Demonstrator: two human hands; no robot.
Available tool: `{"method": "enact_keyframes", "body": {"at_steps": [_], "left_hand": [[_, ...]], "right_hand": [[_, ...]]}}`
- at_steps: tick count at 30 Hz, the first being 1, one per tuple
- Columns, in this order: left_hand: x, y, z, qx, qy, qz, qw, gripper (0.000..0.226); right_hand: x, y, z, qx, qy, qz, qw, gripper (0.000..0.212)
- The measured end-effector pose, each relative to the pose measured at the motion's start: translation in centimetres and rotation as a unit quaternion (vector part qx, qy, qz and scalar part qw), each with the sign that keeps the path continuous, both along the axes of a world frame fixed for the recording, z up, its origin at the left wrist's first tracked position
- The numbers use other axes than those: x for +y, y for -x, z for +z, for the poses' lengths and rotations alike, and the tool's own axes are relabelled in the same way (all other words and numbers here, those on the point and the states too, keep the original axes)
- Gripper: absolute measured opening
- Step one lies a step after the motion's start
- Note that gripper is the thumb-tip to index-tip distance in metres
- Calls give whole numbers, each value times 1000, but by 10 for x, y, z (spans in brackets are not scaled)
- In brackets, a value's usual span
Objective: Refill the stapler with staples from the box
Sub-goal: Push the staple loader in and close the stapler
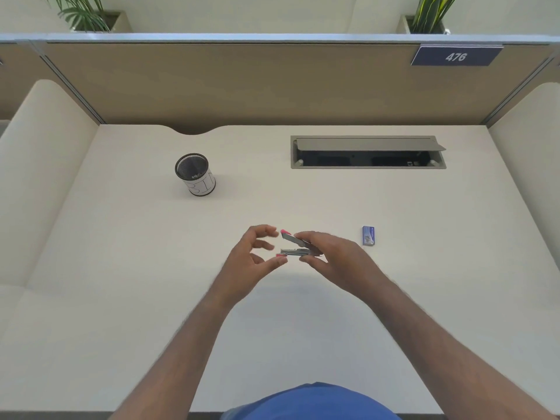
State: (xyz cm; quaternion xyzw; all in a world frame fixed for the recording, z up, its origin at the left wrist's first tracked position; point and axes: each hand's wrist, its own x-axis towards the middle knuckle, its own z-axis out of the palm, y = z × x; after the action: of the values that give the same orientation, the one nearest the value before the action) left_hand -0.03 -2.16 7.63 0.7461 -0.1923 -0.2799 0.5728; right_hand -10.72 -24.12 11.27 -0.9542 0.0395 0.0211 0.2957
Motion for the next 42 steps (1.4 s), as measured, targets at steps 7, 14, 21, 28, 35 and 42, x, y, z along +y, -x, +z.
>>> {"method": "enact_keyframes", "body": {"at_steps": [7,14,21,28,35,42], "left_hand": [[3,-18,6,-136,-58,-90,985,57],[-1,-13,7,-131,-95,-60,985,44],[-2,-9,9,-171,-89,-53,980,44],[1,-5,7,-205,-96,-47,973,43],[2,-1,2,-221,-96,-42,970,37],[2,1,-1,-199,-88,-42,975,47]], "right_hand": [[2,3,1,-4,0,-7,1000,40],[-1,4,2,5,19,-7,1000,35],[0,4,1,16,9,-5,1000,33],[0,4,-2,15,-1,6,1000,32],[2,6,-2,26,-6,10,1000,29],[0,7,-6,24,-10,8,1000,34]]}}
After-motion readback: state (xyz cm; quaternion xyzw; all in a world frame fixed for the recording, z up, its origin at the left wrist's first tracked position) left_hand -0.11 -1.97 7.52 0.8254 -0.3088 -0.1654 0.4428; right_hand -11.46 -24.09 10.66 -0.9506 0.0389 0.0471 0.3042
